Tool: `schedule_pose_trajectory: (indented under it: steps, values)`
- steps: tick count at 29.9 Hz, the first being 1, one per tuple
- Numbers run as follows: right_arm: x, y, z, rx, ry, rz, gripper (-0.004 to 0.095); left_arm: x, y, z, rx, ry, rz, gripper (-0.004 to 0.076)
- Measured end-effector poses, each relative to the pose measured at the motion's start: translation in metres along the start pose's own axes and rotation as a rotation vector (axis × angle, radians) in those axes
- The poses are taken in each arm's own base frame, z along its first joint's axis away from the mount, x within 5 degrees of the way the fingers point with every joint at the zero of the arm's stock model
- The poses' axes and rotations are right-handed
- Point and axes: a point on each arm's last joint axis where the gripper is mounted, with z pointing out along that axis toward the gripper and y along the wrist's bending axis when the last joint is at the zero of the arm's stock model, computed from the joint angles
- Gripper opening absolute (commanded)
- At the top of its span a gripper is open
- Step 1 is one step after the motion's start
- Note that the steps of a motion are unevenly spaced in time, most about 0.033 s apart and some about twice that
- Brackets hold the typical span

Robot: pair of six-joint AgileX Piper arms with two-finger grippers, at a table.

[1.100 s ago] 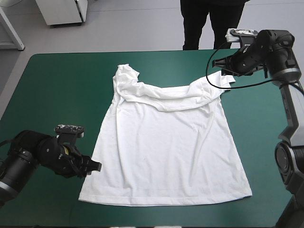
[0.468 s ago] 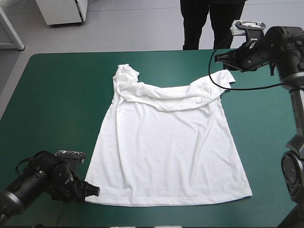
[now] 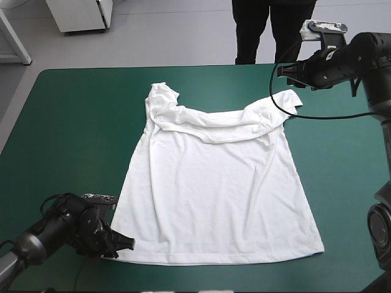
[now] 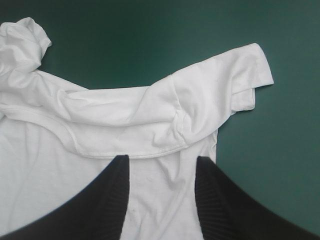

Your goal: Fold the cloth

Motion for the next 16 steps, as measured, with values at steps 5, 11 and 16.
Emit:
schedule_pose_trajectory:
  steps: [5,11,16]
  values:
    - [0.007,0.005,-0.026,-0.004,-0.037,-0.007,0.0401,-0.004,-0.004,0.007,0.001,0.039,-0.003,0.0167]
    - [0.053,0.008,-0.057,-0.005,0.007,0.006,0.0401,-0.003,-0.006,0.011,0.018,0.055,0.001,-0.0024]
    - [0.117,0.006,-0.071,0.001,0.092,0.021,0.0402,-0.002,-0.006,0.013,0.025,0.051,0.003,-0.0022]
